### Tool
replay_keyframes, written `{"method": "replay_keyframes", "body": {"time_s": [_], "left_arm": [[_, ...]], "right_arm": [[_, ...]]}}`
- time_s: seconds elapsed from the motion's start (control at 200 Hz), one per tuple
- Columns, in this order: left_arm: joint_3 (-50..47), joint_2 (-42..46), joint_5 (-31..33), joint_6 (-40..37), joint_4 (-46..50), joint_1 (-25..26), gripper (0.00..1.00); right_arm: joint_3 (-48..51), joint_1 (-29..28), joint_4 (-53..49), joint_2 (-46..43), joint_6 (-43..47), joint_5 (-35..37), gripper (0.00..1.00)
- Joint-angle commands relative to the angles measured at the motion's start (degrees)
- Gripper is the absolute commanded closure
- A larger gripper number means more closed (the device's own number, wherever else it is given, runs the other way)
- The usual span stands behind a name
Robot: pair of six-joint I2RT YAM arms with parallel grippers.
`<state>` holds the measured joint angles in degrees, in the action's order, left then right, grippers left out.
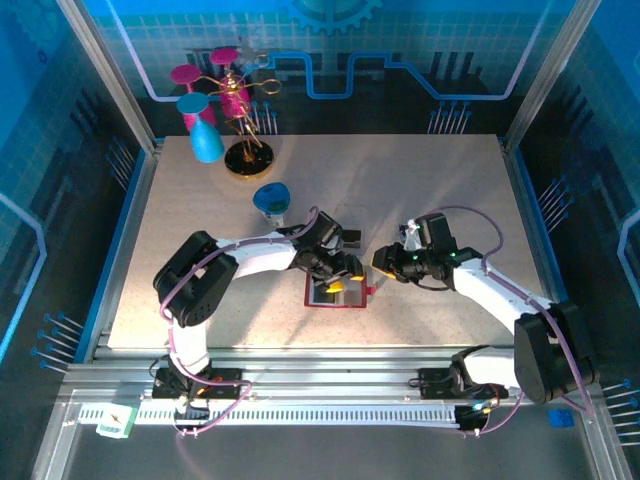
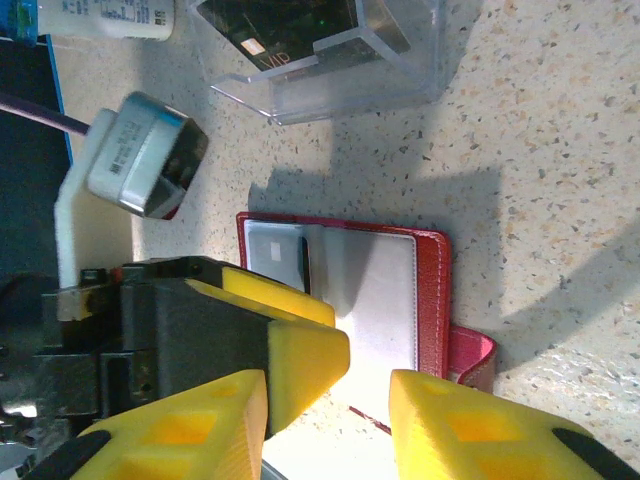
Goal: Take the credit cards out of the card holder
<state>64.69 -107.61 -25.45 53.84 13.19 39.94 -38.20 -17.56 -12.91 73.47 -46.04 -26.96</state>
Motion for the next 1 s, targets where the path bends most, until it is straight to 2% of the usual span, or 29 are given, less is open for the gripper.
{"method": "replay_keyframes", "body": {"time_s": [0.0, 0.375, 0.665, 0.88, 0.995], "left_arm": [[-1.7, 3.8, 0.5, -1.1, 0.3, -1.5, 0.38], [-11.2, 10.9, 0.2, -1.5, -2.1, -7.1, 0.38], [-17.1, 14.3, 0.3, -0.1, -5.6, -9.1, 0.40], [-17.7, 13.3, -0.3, 0.6, -7.7, -9.3, 0.46], [-18.4, 13.4, -0.3, 1.5, -9.6, -9.3, 0.53]], "right_arm": [[-1.7, -0.8, 0.8, 1.5, -1.2, -1.0, 0.63], [-6.2, -7.1, 2.9, 8.8, -3.9, 0.5, 0.63], [-10.0, -10.2, 2.9, 15.0, -4.5, -0.8, 0.64], [-9.6, -11.2, 3.7, 16.6, -5.1, -1.5, 0.65], [-9.6, -11.6, 4.1, 17.5, -5.1, -2.0, 0.67]]}}
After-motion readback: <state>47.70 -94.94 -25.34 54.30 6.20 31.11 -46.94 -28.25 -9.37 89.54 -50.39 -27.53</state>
